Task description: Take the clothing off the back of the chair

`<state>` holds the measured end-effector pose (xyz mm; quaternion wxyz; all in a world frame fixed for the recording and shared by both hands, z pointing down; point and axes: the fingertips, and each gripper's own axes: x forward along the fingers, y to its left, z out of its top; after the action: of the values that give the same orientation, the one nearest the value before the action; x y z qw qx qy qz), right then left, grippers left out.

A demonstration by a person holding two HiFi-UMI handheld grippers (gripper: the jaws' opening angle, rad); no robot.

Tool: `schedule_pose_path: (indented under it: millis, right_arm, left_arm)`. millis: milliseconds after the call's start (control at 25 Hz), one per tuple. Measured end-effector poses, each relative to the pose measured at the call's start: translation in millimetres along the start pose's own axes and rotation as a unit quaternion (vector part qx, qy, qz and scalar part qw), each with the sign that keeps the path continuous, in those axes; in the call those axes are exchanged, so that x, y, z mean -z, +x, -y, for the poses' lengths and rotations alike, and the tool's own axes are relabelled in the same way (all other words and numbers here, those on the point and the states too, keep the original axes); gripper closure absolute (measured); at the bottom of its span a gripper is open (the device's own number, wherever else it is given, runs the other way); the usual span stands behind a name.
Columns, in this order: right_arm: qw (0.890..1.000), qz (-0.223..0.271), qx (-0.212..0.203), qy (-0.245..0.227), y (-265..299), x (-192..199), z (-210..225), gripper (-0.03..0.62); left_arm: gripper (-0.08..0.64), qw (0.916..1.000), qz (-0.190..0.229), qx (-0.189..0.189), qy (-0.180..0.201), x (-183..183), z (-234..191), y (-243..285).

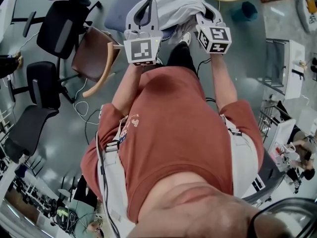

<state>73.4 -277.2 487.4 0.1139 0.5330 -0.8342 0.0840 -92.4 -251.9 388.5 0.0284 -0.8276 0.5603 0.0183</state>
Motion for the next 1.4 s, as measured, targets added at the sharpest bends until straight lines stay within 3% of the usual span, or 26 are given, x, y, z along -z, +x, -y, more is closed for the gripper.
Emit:
schedule_pose_path:
  millis: [480, 800, 1400]
  right_arm:
    - [0.99, 0.135, 0.04, 0.031, -56.4, -113.1, 17.2, 0.546]
    - [0.971, 0.228, 0.074, 0.026, -102.8, -195.8, 31.4, 0.546]
    - [0.926, 0.317, 0.198, -0.048, -171.3, -276.3, 44.8, 0.546]
  left_arm:
    - [0.546, 0.9992, 0.039, 0.003, -0.009, -40.6, -3.2, 1.6]
    - [0.546, 0.9983, 0.056, 0.001, -0.017, -72.3, -5.7, 1.9]
    - [0.546, 0.996, 0.088, -0.012, 0.012, -156.2, -21.7, 1.0]
